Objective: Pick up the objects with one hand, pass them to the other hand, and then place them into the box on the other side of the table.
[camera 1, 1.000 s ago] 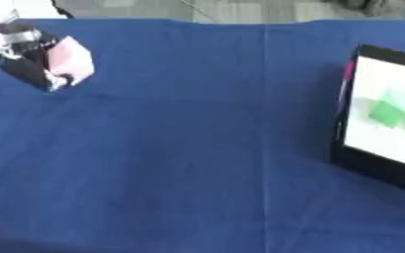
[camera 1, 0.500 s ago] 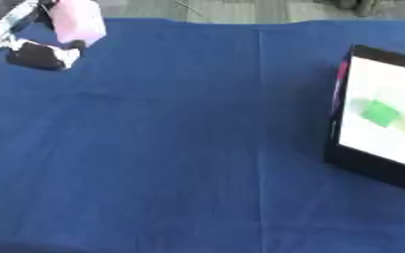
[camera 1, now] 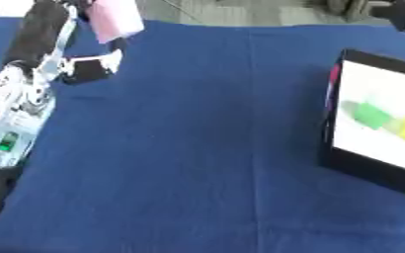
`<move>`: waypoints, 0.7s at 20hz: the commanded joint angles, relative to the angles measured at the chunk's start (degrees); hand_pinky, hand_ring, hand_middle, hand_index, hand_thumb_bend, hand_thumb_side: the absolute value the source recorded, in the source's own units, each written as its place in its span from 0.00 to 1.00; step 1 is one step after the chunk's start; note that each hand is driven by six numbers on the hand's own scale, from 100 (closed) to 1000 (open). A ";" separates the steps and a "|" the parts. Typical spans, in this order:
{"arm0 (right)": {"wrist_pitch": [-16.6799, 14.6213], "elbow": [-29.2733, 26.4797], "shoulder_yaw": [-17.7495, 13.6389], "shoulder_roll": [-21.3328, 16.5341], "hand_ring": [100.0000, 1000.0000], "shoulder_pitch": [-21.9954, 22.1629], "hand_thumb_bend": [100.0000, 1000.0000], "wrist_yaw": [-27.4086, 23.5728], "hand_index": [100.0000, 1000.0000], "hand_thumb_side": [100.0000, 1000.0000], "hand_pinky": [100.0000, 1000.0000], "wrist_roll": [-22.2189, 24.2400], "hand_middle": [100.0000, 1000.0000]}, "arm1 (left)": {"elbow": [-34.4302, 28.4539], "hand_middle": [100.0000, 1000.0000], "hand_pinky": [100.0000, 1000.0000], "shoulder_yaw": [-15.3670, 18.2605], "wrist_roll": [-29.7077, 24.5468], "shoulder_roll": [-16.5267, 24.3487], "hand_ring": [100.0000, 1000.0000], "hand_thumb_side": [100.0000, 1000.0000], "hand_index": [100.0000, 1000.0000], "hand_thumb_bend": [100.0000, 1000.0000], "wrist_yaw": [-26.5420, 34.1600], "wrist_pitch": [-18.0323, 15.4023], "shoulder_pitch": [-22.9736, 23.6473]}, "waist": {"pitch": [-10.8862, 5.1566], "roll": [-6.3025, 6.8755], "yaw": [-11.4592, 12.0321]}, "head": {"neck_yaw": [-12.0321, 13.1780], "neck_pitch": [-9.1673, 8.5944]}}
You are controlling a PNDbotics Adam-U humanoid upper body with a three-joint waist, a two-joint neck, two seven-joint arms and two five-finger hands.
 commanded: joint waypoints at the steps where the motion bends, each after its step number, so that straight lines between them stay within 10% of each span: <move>1: 1.75 -1.07 1.95 0.45 1.00 -2.31 0.00 3.05 1.00 0.45 0.98 3.17 1.00 | -0.24 0.50 0.72 0.05 2.36 -1.28 0.57 0.11 0.59 0.00 -2.27 -1.00 -0.16 | -1.81 -0.05 0.00 | -0.32 -0.35; 14: 7.20 -1.07 10.51 6.24 1.00 -7.44 0.00 13.27 1.00 0.47 0.98 11.87 1.00 | 0.03 0.50 0.70 -1.33 7.26 -6.43 0.56 0.04 0.58 0.00 -12.13 -2.67 2.24 | -1.91 -0.24 -0.16 | -0.77 0.28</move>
